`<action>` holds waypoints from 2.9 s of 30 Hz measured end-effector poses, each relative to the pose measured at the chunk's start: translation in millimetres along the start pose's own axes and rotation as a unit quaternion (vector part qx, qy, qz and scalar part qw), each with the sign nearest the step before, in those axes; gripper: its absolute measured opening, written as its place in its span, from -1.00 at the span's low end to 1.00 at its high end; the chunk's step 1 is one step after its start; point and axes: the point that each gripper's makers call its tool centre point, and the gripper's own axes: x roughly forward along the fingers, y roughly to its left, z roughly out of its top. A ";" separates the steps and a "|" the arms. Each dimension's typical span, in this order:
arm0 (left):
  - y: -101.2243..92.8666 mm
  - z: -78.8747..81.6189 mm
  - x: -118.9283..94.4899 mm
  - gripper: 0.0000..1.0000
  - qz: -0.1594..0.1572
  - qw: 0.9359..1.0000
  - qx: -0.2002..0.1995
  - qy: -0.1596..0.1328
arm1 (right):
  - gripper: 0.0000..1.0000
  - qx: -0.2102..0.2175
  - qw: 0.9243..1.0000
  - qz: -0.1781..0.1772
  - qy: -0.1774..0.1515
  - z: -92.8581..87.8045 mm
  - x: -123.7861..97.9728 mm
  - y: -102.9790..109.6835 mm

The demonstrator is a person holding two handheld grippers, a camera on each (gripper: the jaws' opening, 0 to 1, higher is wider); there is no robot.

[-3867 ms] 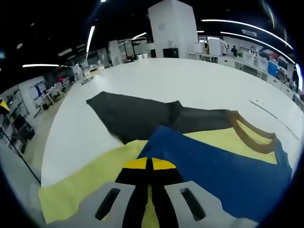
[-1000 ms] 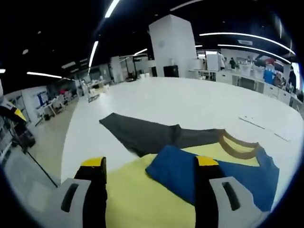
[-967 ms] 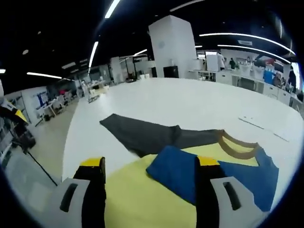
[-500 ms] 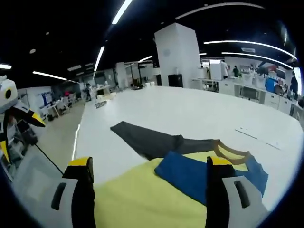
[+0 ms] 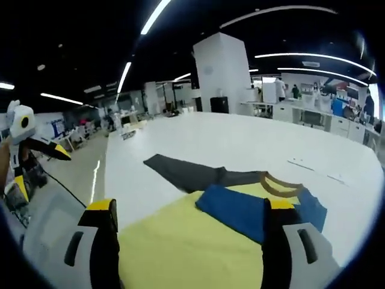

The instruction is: Fold the garment on the visible template until the final outline fits inside the template.

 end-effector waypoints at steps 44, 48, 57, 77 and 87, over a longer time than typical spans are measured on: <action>-23.1 15.2 20.4 0.78 0.005 1.000 0.004 -0.006 | 1.00 -0.023 0.997 -0.068 0.021 -26.6 -145.4 28.6; -21.8 17.6 20.2 0.77 0.016 1.000 0.004 -0.013 | 1.00 -0.017 0.997 -0.073 0.030 -37.9 -154.1 28.1; -19.5 18.6 24.8 0.84 0.019 1.000 0.011 -0.011 | 1.00 -0.016 0.996 -0.079 0.024 -36.1 -175.0 29.0; -32.0 39.5 -5.2 0.99 -0.103 0.989 0.095 -0.048 | 1.00 0.016 0.987 -0.157 0.018 -37.3 -219.5 44.1; -6.8 39.3 -17.9 0.99 -0.108 0.989 0.090 -0.048 | 1.00 0.022 0.987 -0.156 0.022 -29.1 -212.3 62.7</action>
